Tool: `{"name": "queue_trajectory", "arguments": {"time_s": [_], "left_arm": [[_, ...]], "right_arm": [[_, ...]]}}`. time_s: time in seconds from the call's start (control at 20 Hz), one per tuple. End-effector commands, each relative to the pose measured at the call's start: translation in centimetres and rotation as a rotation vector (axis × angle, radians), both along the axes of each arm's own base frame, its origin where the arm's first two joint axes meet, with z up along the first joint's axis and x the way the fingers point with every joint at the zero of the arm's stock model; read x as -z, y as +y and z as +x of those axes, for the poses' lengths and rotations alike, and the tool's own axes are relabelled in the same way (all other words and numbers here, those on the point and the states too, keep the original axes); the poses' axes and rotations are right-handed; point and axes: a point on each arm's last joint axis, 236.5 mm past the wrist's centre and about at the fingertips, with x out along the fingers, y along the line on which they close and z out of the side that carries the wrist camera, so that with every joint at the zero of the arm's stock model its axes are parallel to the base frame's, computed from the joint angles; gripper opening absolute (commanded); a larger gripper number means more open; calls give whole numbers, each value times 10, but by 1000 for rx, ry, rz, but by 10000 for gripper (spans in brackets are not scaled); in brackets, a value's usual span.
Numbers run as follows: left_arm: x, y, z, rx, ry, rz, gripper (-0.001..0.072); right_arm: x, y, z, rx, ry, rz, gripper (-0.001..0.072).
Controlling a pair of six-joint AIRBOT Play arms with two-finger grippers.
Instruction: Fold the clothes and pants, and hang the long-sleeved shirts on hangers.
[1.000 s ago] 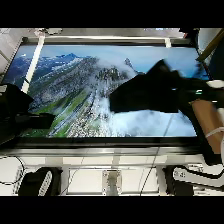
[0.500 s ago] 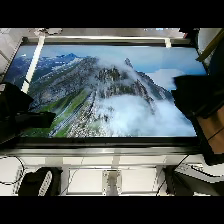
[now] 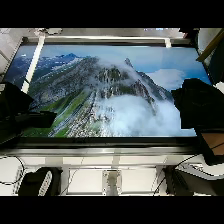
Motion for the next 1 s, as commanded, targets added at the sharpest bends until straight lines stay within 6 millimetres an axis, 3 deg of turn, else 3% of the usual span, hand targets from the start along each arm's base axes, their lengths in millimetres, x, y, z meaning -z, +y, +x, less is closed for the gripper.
{"name": "queue_trajectory", "arguments": {"time_s": [0.0, 0.1, 0.2, 0.25, 0.35, 0.5, 0.65, 0.8, 0.95], "left_arm": [[-1, 0, 0, 1, -1, -1, 695], [0, 0, 0, 1, 0, -2, 695], [0, -1, 0, 1, 1, -2, 695], [0, 0, 0, 1, 1, -2, 696], [0, 0, 0, 1, 0, -1, 695], [0, 0, 0, 1, 0, -1, 695], [0, 0, 0, 1, 0, -1, 695], [0, 0, 0, 1, 0, -1, 695], [0, 0, 0, 1, 0, -1, 695]], "right_arm": [[-55, 25, 23, -36, -138, 54, 445], [-122, 44, 55, -123, -346, -7, 445], [-184, 80, 79, -234, -536, -62, 444], [-206, 103, 85, -302, -589, -95, 444], [-230, 152, 89, -447, -633, -159, 444], [-248, 219, 92, -644, -682, -203, 443], [-251, 272, 91, -826, -708, -182, 444], [-237, 299, 82, -943, -649, -155, 444], [-220, 300, 77, -982, -560, -179, 443]]}}
